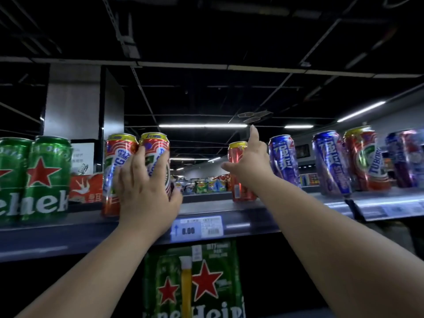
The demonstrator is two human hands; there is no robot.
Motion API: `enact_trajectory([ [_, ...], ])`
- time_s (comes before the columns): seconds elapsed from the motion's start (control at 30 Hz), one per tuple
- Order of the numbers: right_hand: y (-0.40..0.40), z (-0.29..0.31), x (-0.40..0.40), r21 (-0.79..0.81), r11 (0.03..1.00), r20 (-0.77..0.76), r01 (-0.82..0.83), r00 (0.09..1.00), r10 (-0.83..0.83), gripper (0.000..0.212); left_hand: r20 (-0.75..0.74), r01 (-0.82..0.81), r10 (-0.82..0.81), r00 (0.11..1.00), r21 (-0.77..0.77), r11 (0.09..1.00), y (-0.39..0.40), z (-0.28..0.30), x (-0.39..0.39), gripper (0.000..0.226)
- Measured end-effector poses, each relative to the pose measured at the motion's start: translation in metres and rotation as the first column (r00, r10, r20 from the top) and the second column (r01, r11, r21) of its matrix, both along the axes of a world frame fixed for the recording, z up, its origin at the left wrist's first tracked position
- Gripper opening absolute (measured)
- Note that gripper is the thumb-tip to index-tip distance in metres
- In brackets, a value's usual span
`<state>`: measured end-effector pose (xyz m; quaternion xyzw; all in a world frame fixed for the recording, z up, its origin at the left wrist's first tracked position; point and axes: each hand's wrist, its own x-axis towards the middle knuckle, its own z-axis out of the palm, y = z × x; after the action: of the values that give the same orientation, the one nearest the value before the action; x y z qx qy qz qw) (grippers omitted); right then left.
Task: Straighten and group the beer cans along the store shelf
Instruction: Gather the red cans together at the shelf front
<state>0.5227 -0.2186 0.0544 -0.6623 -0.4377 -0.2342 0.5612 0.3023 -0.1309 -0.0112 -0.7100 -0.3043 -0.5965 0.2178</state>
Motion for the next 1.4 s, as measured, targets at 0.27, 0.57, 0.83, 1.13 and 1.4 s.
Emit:
enact_trajectory([
  [0.27, 0.009, 0.002, 0.029, -0.213, 0.972, -0.1, -0.102, 0.992, 0.082, 0.129, -0.007, -0.078, 0.078, 0.997, 0.002, 0.997, -0.002, 0.0, -0.002, 0.071],
  [0.57, 0.006, -0.004, 0.016, -0.225, 0.959, -0.007, -0.171, 0.985, 0.174, 0.119, 0.006, -0.093, 0.093, 0.996, -0.001, 0.996, -0.001, -0.002, -0.002, 0.07],
  [0.83, 0.003, -0.011, -0.016, -0.235, 0.926, 0.024, -0.296, 0.95, 0.31, 0.12, 0.041, -0.012, 0.014, 0.999, -0.032, 0.999, -0.004, -0.006, -0.01, 0.076],
  [1.13, 0.009, -0.021, -0.072, -0.205, 0.963, 0.169, -0.174, 0.963, 0.21, 0.124, 0.075, 0.044, -0.04, 0.996, -0.061, 0.997, 0.009, -0.011, -0.035, 0.082],
  [1.4, 0.025, -0.049, -0.112, -0.16, 0.974, 0.202, -0.162, 0.96, 0.193, 0.123, 0.081, 0.227, -0.212, 0.974, -0.288, 0.931, 0.041, 0.016, -0.078, 0.118],
])
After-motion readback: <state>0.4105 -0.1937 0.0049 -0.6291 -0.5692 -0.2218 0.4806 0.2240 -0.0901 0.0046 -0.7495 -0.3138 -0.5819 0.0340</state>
